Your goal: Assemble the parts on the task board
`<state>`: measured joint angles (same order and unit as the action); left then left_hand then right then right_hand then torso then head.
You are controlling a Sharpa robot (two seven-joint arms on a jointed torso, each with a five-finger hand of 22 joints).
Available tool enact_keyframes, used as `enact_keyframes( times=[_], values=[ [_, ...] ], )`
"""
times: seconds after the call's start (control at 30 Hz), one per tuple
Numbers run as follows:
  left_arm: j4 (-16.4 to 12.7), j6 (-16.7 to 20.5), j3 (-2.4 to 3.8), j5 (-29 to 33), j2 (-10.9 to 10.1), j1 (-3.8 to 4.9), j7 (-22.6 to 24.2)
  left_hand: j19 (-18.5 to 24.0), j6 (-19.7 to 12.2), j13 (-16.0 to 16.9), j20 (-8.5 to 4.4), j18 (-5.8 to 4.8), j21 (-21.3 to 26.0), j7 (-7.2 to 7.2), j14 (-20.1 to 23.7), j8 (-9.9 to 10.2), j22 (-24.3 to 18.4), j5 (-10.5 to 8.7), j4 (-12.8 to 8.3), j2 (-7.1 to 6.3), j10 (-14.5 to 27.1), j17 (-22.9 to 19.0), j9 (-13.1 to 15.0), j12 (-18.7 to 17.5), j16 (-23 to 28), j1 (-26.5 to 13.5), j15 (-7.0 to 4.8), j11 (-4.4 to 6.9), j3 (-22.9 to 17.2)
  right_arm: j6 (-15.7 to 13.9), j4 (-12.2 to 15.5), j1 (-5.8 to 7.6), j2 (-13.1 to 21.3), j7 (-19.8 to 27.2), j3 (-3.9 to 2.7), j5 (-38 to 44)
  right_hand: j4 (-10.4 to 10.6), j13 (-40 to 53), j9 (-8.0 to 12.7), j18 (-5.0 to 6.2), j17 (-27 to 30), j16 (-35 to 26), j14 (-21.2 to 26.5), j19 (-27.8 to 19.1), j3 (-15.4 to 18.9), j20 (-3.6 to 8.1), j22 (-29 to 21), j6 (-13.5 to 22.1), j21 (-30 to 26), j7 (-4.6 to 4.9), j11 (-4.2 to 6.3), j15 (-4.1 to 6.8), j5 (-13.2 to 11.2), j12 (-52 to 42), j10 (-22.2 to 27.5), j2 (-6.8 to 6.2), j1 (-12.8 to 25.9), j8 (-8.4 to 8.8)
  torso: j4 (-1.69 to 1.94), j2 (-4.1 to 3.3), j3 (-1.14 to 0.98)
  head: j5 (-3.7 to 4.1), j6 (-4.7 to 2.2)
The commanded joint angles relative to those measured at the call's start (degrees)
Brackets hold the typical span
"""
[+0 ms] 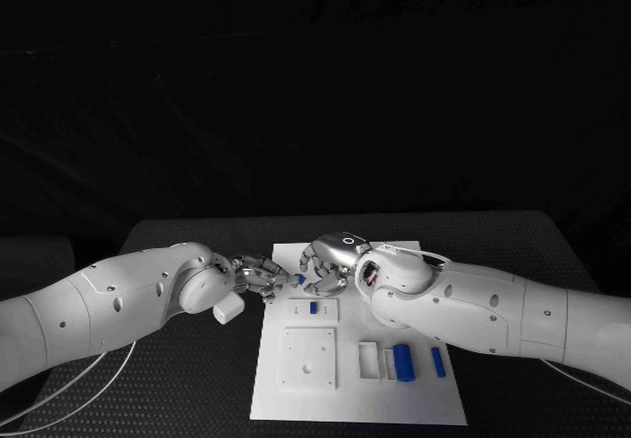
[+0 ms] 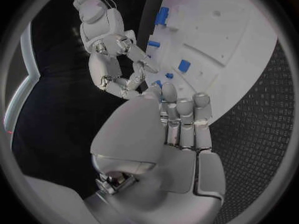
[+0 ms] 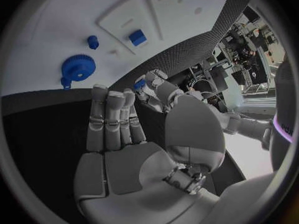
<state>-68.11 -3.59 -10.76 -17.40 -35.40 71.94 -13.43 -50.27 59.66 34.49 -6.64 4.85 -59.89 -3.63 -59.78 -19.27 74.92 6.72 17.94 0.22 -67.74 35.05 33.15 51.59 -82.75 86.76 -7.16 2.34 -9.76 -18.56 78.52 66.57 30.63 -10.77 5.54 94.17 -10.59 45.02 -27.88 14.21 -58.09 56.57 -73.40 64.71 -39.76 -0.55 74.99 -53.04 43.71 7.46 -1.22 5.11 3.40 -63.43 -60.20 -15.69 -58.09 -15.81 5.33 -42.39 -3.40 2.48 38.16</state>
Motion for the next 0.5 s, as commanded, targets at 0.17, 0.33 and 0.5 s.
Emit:
enact_keyframes(
  times=[0.17, 0.33, 0.5],
  values=[
    [-0.3, -0.8, 0.05, 0.5, 0.2, 0.05, 0.6, -0.2, 0.4, -0.1, -5.93, -0.68, -0.1, -0.04, -0.9, -0.2, 0.9, 0.19, -5.4, 0.2, -0.1, -0.1, 4.0, -0.2, 0.0, -0.4, -1.35, 0.17, -4.9, -0.3, -0.2, -0.34, -0.5, -0.1, 0.01, 0.8, 0.6, -0.2, -0.2, 0.79, -0.1, -0.1, -0.4, 0.6, 0.0, 0.14, 1.0, -1.4, -0.1, -0.44, 0.62, 0.37, -0.2, -0.2, -0.1, 0.35, 0.3, -0.67, 0.01, -0.01, -0.03, -0.08, 0.11],
    [-0.3, -0.9, 0.05, 0.5, 0.3, 0.05, 0.6, -0.2, 0.4, -0.1, -5.94, -0.7, -0.1, -0.04, -0.9, -0.2, 0.9, 0.18, -5.6, 0.2, -0.1, -0.1, 4.1, -0.2, 0.0, -0.5, -1.35, 0.17, -5.0, -0.3, -0.2, -0.41, -0.6, -0.2, 0.01, 0.8, 0.8, -0.2, -0.3, 0.79, -0.2, -0.1, -0.4, 0.7, 0.0, 0.17, 1.0, -1.9, -0.1, -0.61, 0.77, 0.5, -0.3, -0.3, -0.2, 0.41, 0.5, -0.93, 0.0, 0.02, -0.03, -0.16, 0.18],
    [-0.4, -1.1, 0.05, 1.0, 0.3, 0.05, 0.4, -0.2, 0.4, -0.1, -5.96, -0.71, -0.1, -0.04, -0.9, -0.1, 0.9, 0.17, -5.8, 0.22, -0.1, -0.1, 4.1, -0.2, 0.0, -0.7, -1.35, 0.16, -5.1, -0.4, -0.4, -0.44, -0.7, -0.3, 0.01, 0.8, 0.9, -0.3, -0.3, 0.79, -0.2, 0.0, -0.5, 0.8, 0.0, 0.22, 1.0, -2.2, -0.1, -0.72, 0.88, 0.6, -0.3, -0.3, -0.2, 0.49, 0.6, -1.07, -0.01, 0.02, -0.02, -0.18, 0.18]
  ],
)
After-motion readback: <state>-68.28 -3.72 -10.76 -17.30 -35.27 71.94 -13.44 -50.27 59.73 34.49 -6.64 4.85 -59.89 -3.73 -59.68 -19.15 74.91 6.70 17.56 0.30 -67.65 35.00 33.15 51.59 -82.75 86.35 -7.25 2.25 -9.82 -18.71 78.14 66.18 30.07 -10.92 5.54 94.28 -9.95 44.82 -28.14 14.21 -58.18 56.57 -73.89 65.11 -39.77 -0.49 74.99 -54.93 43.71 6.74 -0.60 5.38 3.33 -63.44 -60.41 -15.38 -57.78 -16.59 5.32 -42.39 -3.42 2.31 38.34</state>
